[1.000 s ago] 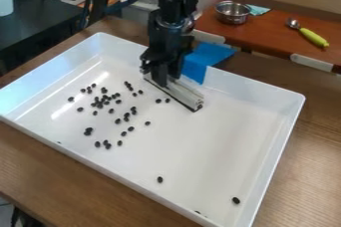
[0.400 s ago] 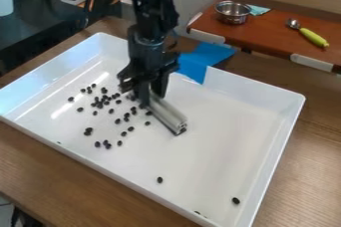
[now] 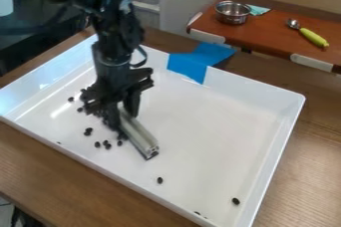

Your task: Sweep into pile

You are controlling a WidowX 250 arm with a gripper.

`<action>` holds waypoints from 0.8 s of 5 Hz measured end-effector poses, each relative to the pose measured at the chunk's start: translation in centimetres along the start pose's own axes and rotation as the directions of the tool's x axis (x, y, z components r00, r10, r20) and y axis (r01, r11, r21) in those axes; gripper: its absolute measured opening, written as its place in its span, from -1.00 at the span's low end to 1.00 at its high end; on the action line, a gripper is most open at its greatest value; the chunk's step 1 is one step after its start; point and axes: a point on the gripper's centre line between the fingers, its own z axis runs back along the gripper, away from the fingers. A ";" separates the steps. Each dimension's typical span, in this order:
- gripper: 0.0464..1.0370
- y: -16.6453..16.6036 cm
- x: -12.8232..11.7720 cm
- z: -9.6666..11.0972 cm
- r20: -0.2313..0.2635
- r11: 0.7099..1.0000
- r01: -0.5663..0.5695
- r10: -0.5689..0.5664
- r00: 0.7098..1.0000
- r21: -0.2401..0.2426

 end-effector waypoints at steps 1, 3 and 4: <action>-0.37 3.1 -0.2 0.4 -0.009 1.000 0.006 -0.006 1.000 -0.010; -0.38 4.4 0.3 1.3 -0.009 0.999 -0.033 0.033 0.999 -0.032; -0.38 0.4 2.0 2.7 -0.029 0.990 -0.112 0.110 0.993 -0.081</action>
